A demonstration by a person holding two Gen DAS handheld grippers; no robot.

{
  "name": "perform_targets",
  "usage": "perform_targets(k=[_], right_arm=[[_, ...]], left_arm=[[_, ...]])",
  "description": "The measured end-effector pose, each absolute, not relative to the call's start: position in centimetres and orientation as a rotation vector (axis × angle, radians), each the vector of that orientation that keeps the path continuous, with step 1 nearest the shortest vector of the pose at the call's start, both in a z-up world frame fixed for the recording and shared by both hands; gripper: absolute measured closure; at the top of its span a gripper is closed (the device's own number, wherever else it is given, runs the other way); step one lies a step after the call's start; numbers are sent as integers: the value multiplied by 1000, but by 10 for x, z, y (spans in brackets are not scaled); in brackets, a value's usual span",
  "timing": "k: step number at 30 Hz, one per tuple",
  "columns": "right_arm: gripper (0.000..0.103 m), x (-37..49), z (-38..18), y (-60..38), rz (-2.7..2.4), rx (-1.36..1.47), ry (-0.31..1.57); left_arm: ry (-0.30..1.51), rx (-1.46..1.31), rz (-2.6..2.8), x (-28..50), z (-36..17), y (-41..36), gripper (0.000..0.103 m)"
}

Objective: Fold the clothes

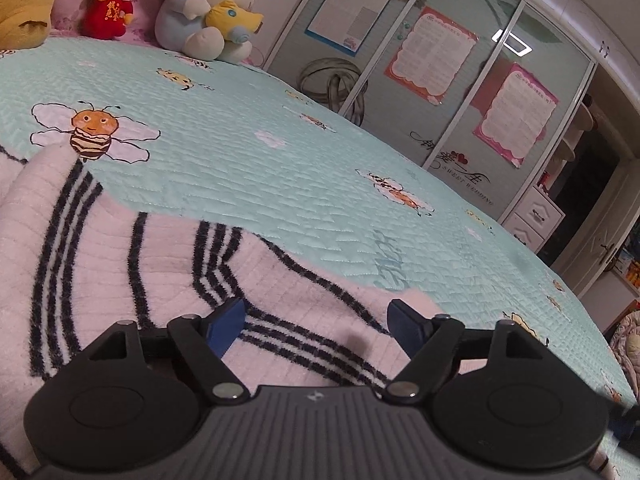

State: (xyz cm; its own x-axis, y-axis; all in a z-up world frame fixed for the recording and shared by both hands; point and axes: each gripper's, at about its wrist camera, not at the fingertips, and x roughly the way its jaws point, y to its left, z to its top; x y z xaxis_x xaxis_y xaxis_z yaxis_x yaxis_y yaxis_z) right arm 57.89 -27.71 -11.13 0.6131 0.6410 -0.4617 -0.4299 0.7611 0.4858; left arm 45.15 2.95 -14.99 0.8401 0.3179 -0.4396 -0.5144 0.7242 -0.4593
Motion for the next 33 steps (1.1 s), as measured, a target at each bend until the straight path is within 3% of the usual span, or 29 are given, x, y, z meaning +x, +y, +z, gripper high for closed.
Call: perform_targets(k=[2, 5, 11, 13, 14, 15, 19, 23, 25, 27, 30, 33], right_arm=[[50, 597, -101, -264, 632, 220, 670], [50, 617, -102, -248, 605, 31, 747], [47, 623, -118, -274, 714, -14, 885], [58, 623, -130, -282, 726, 2, 921], [87, 614, -133, -282, 722, 11, 900], [95, 614, -130, -284, 711, 70, 898], [96, 606, -106, -299, 731, 303, 849], [97, 625, -132, -310, 630, 243, 972], [91, 630, -139, -319, 633, 305, 1004], [71, 628, -131, -322, 636, 308, 1008], [58, 613, -106, -309, 609, 177, 949], [52, 605, -84, -292, 642, 133, 845]], left_arm=[[347, -606, 460, 452, -150, 30, 17], [348, -608, 453, 453, -150, 31, 15], [355, -601, 451, 455, -150, 30, 13], [357, -597, 451, 456, -150, 29, 12], [358, -594, 451, 455, -150, 29, 12], [360, -592, 451, 455, -150, 29, 12], [361, -590, 456, 455, -149, 29, 12], [379, -564, 461, 459, -149, 26, 10], [380, -567, 455, 460, -149, 27, 9], [378, -573, 452, 459, -149, 28, 8], [354, -608, 445, 455, -149, 32, 8], [305, -681, 430, 447, -151, 39, 9]])
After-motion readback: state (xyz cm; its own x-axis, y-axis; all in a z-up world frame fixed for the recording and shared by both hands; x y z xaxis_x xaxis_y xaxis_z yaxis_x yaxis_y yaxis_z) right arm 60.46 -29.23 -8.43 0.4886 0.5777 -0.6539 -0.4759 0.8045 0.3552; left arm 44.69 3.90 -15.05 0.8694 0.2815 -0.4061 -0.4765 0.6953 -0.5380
